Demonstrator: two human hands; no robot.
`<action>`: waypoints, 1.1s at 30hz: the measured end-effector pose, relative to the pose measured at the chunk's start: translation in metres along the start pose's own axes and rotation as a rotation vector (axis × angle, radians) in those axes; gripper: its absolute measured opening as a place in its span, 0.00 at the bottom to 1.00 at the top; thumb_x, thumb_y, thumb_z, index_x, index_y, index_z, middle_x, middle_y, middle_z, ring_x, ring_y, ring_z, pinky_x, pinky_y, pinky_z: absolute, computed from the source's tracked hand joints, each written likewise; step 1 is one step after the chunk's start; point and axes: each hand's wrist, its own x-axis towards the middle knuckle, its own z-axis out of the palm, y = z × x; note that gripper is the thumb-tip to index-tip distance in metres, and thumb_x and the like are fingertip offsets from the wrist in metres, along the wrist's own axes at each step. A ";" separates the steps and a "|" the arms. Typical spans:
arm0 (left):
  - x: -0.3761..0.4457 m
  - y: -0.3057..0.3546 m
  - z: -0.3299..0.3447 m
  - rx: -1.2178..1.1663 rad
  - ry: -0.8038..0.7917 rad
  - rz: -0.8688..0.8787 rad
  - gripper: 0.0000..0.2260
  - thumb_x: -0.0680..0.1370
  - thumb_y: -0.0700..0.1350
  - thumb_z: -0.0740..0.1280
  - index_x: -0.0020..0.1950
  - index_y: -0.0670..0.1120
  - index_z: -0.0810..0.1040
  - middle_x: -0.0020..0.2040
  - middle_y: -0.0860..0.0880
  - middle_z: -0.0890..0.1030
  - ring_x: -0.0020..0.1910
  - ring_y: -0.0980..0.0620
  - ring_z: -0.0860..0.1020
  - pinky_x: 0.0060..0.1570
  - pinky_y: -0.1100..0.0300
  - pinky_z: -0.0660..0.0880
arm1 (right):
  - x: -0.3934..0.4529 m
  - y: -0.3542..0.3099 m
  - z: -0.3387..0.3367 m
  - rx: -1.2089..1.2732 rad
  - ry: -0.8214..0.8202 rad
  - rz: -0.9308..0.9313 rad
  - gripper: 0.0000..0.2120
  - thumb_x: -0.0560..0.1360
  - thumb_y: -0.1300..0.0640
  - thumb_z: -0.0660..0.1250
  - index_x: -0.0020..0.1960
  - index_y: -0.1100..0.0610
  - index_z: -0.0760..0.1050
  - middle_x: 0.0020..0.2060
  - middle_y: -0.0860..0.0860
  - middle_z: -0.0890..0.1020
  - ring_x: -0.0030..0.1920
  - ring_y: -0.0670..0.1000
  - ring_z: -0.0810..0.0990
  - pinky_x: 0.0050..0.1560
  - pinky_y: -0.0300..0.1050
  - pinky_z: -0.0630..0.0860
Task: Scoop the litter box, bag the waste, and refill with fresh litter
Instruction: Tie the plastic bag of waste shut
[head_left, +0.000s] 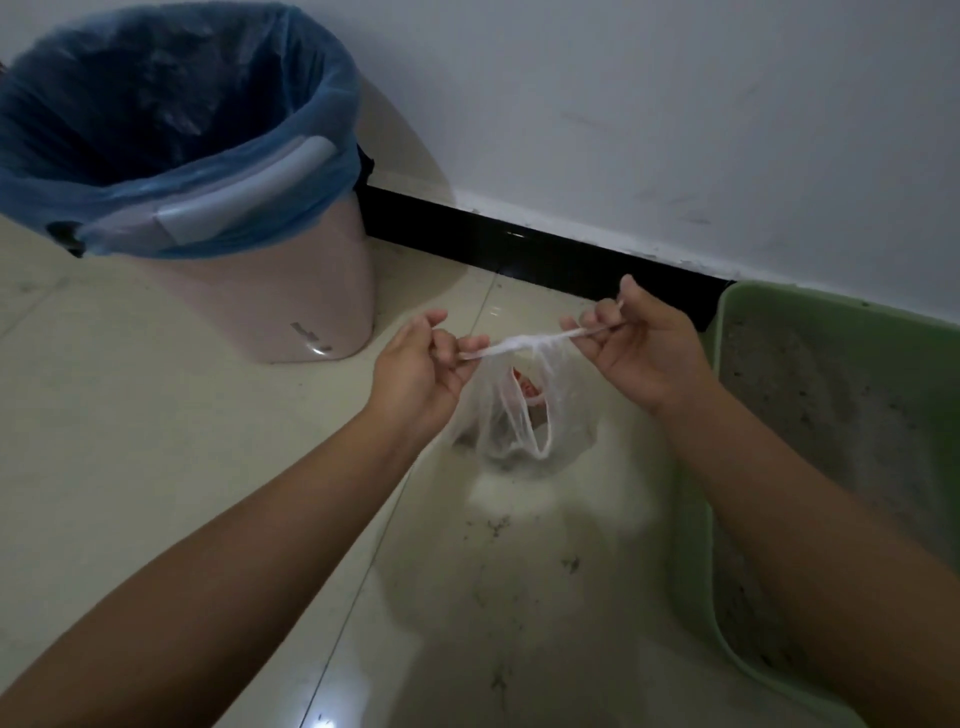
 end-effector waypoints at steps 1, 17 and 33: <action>0.000 0.001 0.002 -0.063 -0.017 -0.027 0.12 0.83 0.39 0.50 0.42 0.43 0.68 0.17 0.52 0.64 0.16 0.57 0.67 0.23 0.67 0.75 | 0.000 0.000 0.003 0.007 0.016 0.006 0.21 0.72 0.57 0.59 0.20 0.55 0.68 0.16 0.48 0.69 0.20 0.46 0.71 0.31 0.37 0.79; 0.017 -0.004 -0.081 2.360 -0.448 0.383 0.11 0.82 0.45 0.51 0.62 0.41 0.63 0.34 0.49 0.68 0.37 0.48 0.68 0.36 0.59 0.59 | -0.012 0.019 -0.050 -1.945 0.099 -0.040 0.19 0.76 0.52 0.65 0.32 0.56 0.61 0.32 0.52 0.70 0.41 0.55 0.72 0.39 0.40 0.59; 0.020 -0.059 -0.047 1.213 0.149 -0.124 0.18 0.82 0.45 0.53 0.65 0.34 0.71 0.66 0.37 0.72 0.65 0.41 0.71 0.61 0.56 0.67 | -0.031 0.025 -0.042 -2.487 -0.305 0.170 0.13 0.79 0.54 0.55 0.54 0.57 0.75 0.55 0.56 0.79 0.59 0.55 0.72 0.59 0.46 0.67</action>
